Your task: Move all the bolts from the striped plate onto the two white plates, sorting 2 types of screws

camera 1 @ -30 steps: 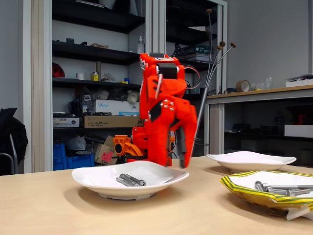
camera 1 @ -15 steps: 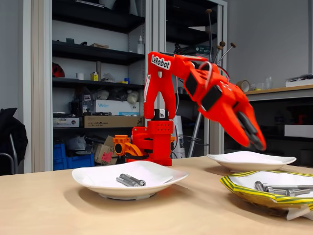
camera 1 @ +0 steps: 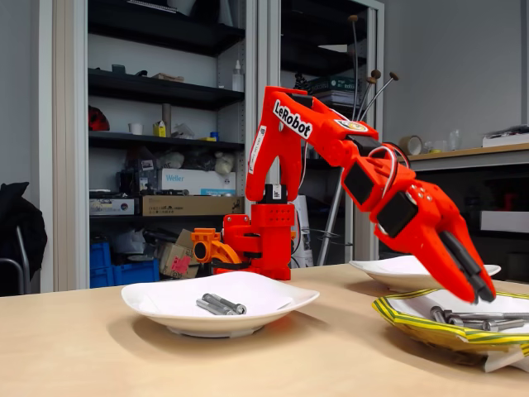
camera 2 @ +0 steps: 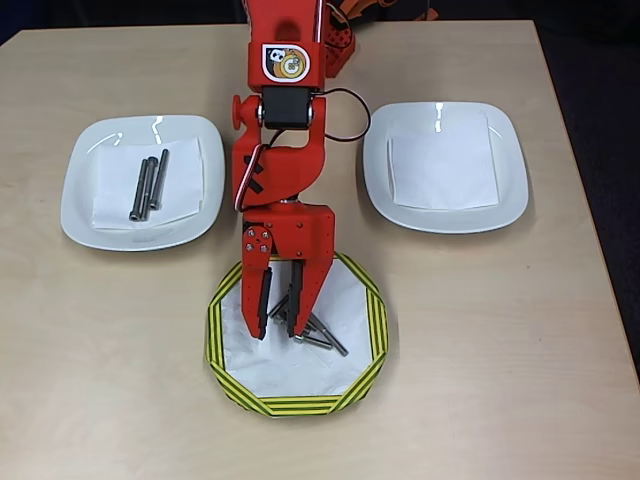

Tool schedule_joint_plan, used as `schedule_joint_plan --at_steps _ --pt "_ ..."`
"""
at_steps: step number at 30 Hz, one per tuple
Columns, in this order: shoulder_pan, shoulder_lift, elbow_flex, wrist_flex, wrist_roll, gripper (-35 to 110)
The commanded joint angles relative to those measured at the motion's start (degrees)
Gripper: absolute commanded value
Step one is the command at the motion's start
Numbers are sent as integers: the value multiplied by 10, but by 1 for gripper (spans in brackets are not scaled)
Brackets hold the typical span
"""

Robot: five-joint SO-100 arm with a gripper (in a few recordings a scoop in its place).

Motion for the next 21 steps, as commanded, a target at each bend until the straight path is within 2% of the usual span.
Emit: schedule_joint_plan --at_steps 1,11,21 --pt "-4 -6 -33 14 10 10" --pt "-55 54 -30 131 35 12" --pt "-80 97 49 89 59 10"
